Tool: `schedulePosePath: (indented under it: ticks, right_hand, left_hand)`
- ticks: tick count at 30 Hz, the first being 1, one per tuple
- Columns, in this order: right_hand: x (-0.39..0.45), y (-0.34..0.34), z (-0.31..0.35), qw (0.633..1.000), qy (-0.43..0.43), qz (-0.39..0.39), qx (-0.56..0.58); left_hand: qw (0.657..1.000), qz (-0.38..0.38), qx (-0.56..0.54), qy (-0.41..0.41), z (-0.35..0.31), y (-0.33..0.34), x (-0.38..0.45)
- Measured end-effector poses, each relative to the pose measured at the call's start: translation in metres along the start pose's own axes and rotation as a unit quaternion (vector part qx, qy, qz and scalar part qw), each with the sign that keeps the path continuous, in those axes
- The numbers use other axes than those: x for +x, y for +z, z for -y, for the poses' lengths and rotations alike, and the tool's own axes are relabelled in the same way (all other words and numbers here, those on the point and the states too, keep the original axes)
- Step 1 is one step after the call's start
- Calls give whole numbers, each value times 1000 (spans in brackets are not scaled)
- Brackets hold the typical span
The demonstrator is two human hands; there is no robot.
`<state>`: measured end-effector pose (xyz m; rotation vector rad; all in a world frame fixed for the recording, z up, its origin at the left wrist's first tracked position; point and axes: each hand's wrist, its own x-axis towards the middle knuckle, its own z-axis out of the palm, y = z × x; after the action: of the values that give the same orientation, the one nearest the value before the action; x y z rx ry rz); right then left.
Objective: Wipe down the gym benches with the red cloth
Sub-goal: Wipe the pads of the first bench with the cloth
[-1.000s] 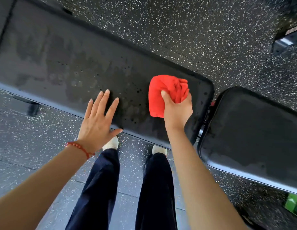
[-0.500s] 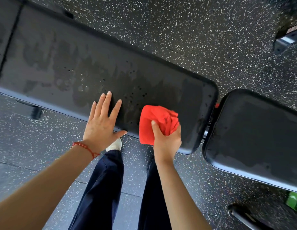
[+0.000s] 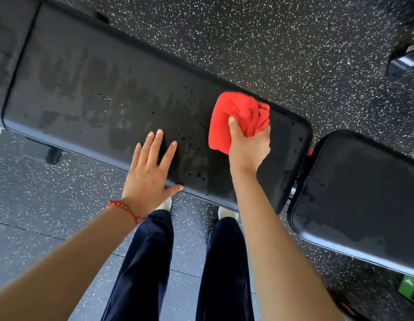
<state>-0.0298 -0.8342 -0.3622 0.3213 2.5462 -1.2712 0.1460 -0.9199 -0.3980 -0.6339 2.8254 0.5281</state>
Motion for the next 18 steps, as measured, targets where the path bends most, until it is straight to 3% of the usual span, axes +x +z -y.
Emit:
schedulePosePath:
  ticks: [7, 18]
  right_hand:
    - [-85, -15, -43, 997, 25, 70, -16]
    - [-55, 19, -10, 1000, 26, -14, 2]
  left_hand:
    - [1000, -2, -8, 4, 0, -2, 1]
    - [999, -10, -14, 27, 33, -15, 2]
